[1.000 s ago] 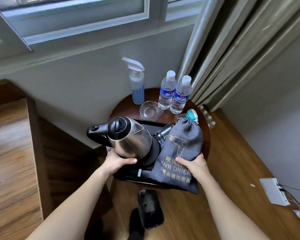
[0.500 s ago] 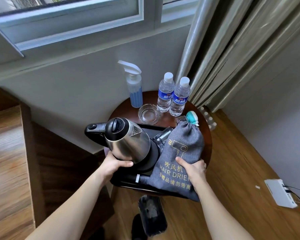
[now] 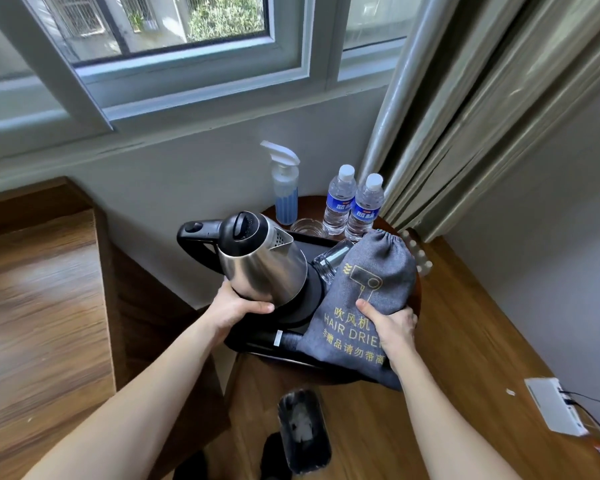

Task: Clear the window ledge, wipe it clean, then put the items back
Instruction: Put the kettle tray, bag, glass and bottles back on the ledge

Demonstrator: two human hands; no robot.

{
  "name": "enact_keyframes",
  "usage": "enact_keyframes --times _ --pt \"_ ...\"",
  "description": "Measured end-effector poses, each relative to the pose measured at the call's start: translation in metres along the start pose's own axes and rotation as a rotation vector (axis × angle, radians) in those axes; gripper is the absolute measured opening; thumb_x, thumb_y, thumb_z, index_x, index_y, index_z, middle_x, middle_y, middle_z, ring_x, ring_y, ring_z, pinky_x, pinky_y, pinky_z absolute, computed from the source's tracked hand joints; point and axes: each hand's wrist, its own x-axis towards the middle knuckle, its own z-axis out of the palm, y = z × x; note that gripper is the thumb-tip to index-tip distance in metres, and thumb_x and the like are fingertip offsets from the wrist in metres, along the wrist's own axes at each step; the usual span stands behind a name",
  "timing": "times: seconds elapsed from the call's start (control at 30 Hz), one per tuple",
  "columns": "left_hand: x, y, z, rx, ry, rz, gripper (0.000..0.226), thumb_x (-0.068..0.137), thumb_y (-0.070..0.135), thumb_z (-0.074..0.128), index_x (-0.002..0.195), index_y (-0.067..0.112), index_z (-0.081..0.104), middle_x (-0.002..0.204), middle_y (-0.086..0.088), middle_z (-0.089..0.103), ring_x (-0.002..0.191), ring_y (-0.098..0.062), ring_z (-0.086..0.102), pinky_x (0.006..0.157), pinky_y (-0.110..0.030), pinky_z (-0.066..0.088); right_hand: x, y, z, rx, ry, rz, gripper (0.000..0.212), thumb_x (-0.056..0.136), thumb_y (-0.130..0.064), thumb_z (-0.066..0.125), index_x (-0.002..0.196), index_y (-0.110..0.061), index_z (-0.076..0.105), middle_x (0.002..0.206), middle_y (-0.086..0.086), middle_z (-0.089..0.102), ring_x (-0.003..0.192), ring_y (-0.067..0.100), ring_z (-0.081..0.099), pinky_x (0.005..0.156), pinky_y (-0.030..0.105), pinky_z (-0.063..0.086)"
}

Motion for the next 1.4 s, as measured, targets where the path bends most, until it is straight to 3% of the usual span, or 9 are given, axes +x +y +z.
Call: enact_keyframes --times 0.17,0.33,0.53,0.73,0.83,1.07,1.2,1.3,1.4 --pt "-0.042 0.038 -0.005 -0.053 0.016 0.0 0.068 0.036 0.017 0.092 0.1 0.005 0.073 0.099 -0.013 0.075 0.098 -0.028 0.071 0.094 -0.04 0.052 -0.033 -0.042 -0.02 -0.022 -0.007 -0.081 0.123 0.054 -0.065 0.087 0.14 0.005 0.034 0.146 0.02 0.037 0.136 0.039 0.04 0.112 0.048 0.038" --pt "-0.09 0.068 -0.024 -0.11 0.094 0.053 0.037 0.063 -0.01 0.08 0.094 0.006 0.072 0.096 -0.013 0.075 0.086 -0.019 0.073 0.071 -0.023 0.056 -0.076 -0.086 -0.031 -0.051 -0.015 -0.195 0.125 0.053 -0.067 0.086 0.144 0.0 0.033 0.146 0.02 0.038 0.137 0.037 0.039 0.114 0.048 0.036" --pt "-0.148 0.092 -0.081 -0.154 0.16 0.124 0.057 0.046 0.009 0.088 0.101 0.006 0.072 0.099 -0.011 0.075 0.096 -0.025 0.071 0.088 -0.034 0.053 -0.124 -0.125 -0.004 -0.029 -0.074 -0.306 0.143 0.021 -0.094 0.071 0.128 -0.002 0.054 0.131 0.017 0.058 0.123 0.033 0.054 0.107 0.045 0.045" --pt "-0.213 0.1 -0.16 -0.155 0.269 0.172 0.069 0.042 0.02 0.092 0.106 0.01 0.07 0.1 -0.006 0.076 0.097 -0.021 0.071 0.091 -0.038 0.052 -0.2 -0.156 0.044 -0.031 -0.164 -0.379 0.14 0.022 -0.092 0.075 0.13 -0.005 0.054 0.131 0.014 0.059 0.122 0.032 0.055 0.106 0.045 0.045" --pt "-0.249 0.094 -0.2 -0.178 0.349 0.194 0.063 0.045 0.016 0.09 0.105 0.014 0.069 0.096 -0.002 0.076 0.093 -0.017 0.071 0.084 -0.032 0.053 -0.251 -0.169 0.072 -0.039 -0.205 -0.425 0.131 0.035 -0.081 0.083 0.132 0.002 0.051 0.134 0.018 0.053 0.125 0.034 0.051 0.108 0.043 0.043" --pt "-0.328 0.051 -0.31 -0.25 0.492 0.178 0.079 0.039 0.027 0.095 0.111 0.018 0.064 0.1 0.001 0.075 0.1 -0.018 0.069 0.093 -0.038 0.052 -0.354 -0.177 0.16 -0.099 -0.326 -0.495 0.122 0.049 -0.071 0.085 0.137 0.003 0.042 0.138 0.021 0.045 0.13 0.036 0.044 0.111 0.049 0.039" --pt "-0.372 0.024 -0.373 -0.282 0.563 0.189 0.063 0.052 0.016 0.094 0.107 0.02 0.063 0.095 0.005 0.076 0.098 -0.018 0.069 0.092 -0.037 0.052 -0.415 -0.175 0.22 -0.131 -0.381 -0.517 0.126 0.044 -0.076 0.083 0.137 0.0 0.043 0.136 0.019 0.046 0.128 0.036 0.048 0.109 0.048 0.041" --pt "-0.402 0.005 -0.421 -0.295 0.569 0.164 0.076 0.046 0.021 0.095 0.114 0.017 0.062 0.101 0.003 0.075 0.098 -0.017 0.07 0.092 -0.036 0.052 -0.456 -0.167 0.266 -0.111 -0.437 -0.515 0.144 0.023 -0.088 0.075 0.137 -0.005 0.043 0.133 0.015 0.048 0.123 0.034 0.051 0.106 0.049 0.045" --pt "-0.432 -0.015 -0.465 -0.285 0.632 0.164 0.071 0.043 0.022 0.091 0.109 0.015 0.067 0.099 0.001 0.076 0.096 -0.017 0.071 0.092 -0.036 0.052 -0.496 -0.162 0.309 -0.138 -0.487 -0.535 0.144 0.026 -0.086 0.074 0.138 -0.002 0.039 0.137 0.015 0.043 0.128 0.035 0.046 0.107 0.053 0.042"
